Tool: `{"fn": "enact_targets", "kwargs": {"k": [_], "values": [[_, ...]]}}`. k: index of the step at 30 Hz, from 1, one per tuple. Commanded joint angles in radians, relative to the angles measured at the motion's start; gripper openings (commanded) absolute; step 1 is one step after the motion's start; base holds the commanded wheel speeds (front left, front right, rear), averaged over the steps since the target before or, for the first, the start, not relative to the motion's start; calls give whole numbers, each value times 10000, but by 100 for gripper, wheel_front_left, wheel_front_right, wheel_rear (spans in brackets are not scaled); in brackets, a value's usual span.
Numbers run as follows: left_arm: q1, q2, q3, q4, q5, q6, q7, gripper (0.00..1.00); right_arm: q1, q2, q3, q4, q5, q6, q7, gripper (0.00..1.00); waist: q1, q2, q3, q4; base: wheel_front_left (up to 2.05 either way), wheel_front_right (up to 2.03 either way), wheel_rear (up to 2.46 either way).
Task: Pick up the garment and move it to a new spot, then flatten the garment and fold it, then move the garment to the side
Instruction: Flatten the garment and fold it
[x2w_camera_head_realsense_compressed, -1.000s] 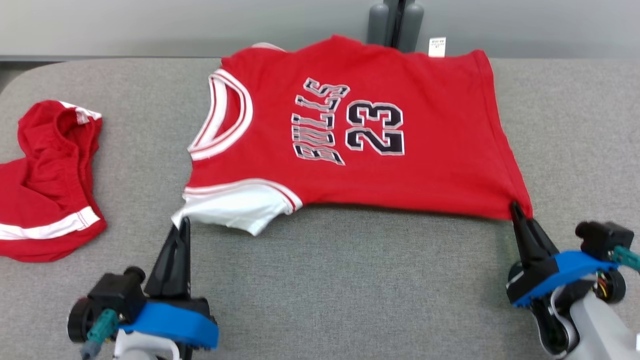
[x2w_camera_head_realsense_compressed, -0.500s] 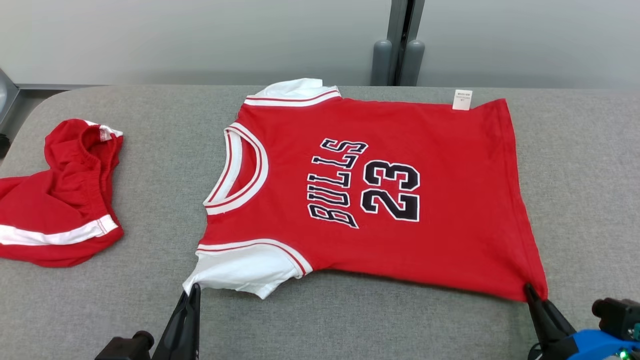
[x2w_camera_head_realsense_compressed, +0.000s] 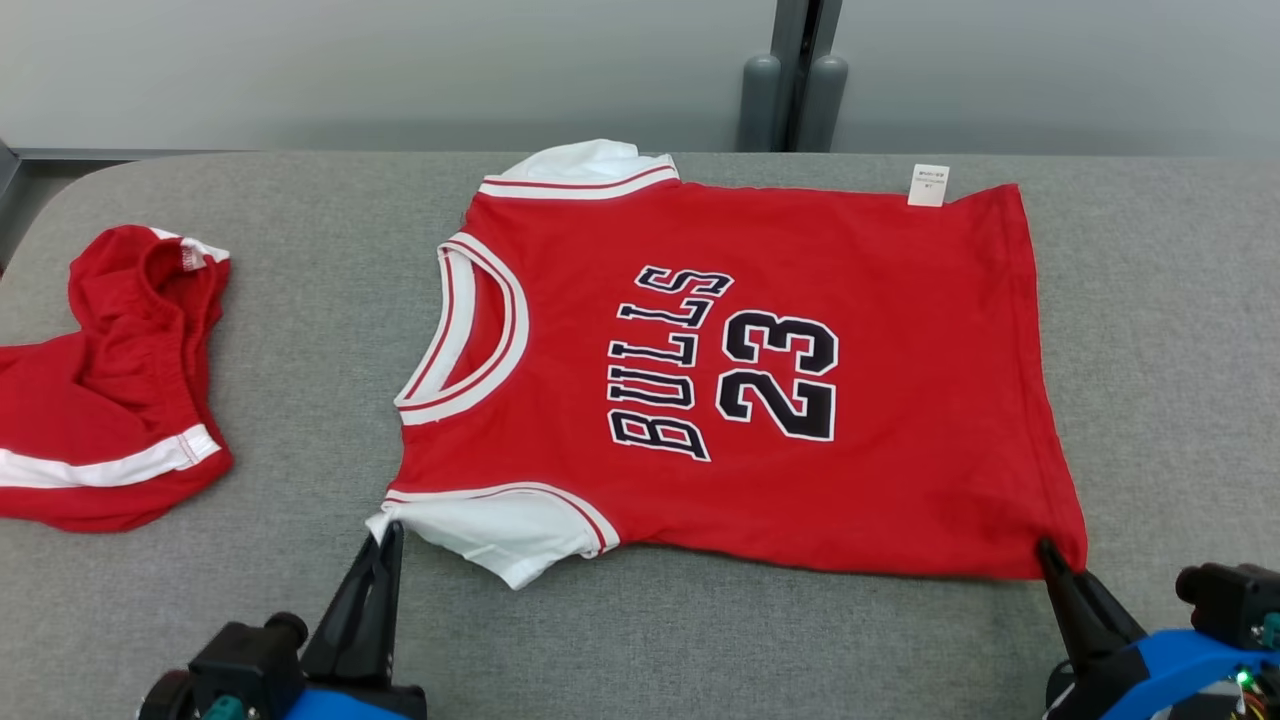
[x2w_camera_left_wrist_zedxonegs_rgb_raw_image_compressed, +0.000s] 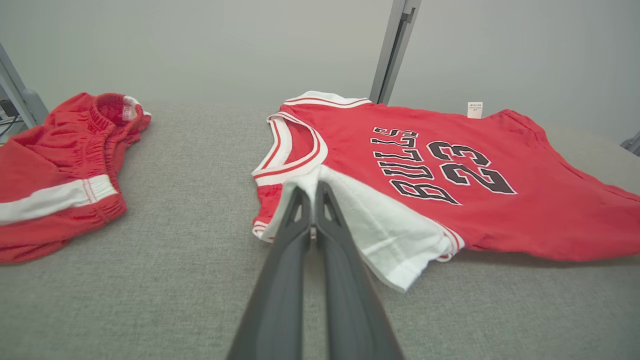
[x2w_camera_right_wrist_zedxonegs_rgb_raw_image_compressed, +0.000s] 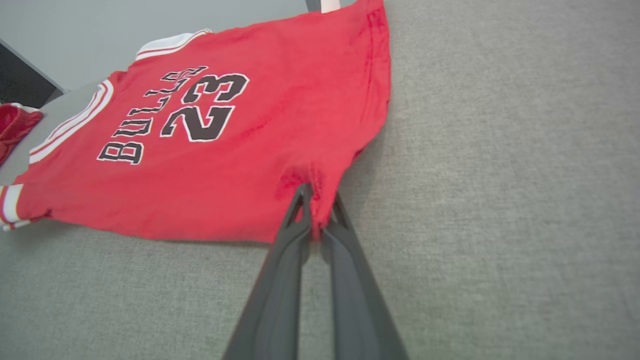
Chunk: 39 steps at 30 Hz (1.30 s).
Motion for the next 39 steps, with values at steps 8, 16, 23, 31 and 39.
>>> {"fn": "enact_targets", "kwargs": {"k": [8, 16, 23, 31, 39], "values": [[-1180, 268, 251, 438, 42, -379, 32, 0, -1052, -172, 265, -72, 18, 1, 233, 0, 0, -1, 278, -272, 0, 0, 0], [-2209, 350, 172, 957, 194, -809, 143, 0, -1702, -362, 215, 109, 191, 1, 317, 0, 0, -1, 611, -342, 0, 0, 0], [-3292, 361, 197, 1576, 247, -1179, 229, 0, -2512, -497, 344, 592, 271, 1, 499, 0, 0, -1, 945, -411, 0, 0, 0], [-4603, 210, 133, 2396, 290, -1673, 323, 0, -3470, -723, 535, 1130, 288, 1, 532, 0, 0, -1, 1536, -428, 0, 0, 0], [-5707, -4, -36, 3663, 329, -2228, 199, 0, -4281, -826, 657, 1687, 263, 1, 380, 0, 0, -1, 2051, -467, 0, 0, 0]]}}
